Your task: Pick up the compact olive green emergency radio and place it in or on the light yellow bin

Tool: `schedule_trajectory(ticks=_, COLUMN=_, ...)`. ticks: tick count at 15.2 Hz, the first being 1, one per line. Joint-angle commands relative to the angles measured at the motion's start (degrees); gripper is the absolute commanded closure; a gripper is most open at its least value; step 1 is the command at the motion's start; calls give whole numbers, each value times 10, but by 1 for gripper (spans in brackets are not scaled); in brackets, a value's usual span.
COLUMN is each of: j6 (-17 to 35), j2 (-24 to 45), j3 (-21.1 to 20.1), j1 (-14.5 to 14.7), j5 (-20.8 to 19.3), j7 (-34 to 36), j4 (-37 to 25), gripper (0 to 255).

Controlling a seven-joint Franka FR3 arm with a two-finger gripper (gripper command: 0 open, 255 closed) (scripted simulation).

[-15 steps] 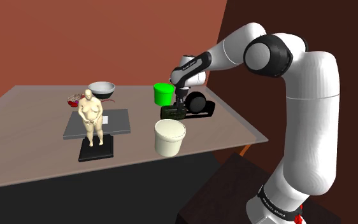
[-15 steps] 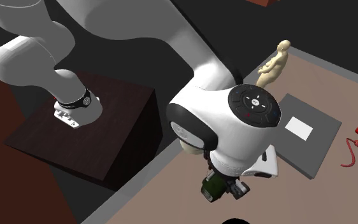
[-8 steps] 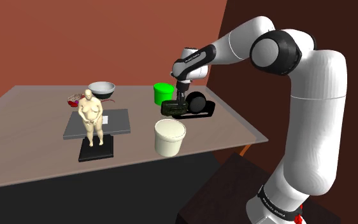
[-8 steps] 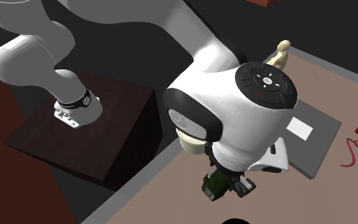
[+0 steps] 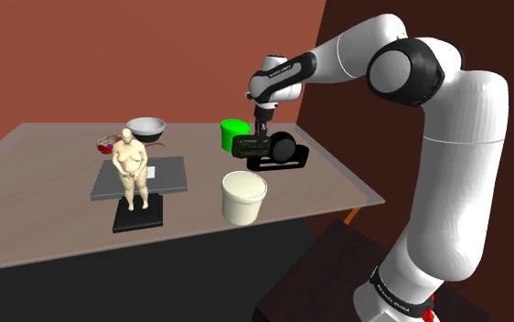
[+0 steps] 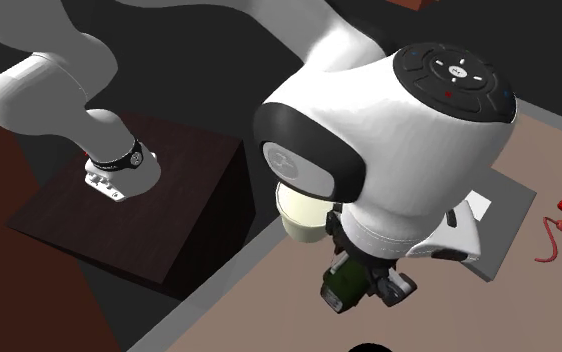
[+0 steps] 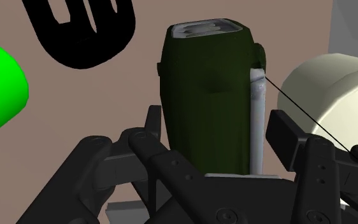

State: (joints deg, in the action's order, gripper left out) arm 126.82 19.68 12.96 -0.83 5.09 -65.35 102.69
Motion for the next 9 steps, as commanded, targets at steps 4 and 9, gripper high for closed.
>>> schedule_trajectory(ticks=4, j6=-33, j2=-16, j3=2, j1=1, j5=-5, j7=3, j4=-18, gripper=255)
schedule_trajectory(ticks=9, j6=-67, j2=-29, j3=4, j1=2, j5=-9, j7=6, j4=-40, gripper=255)
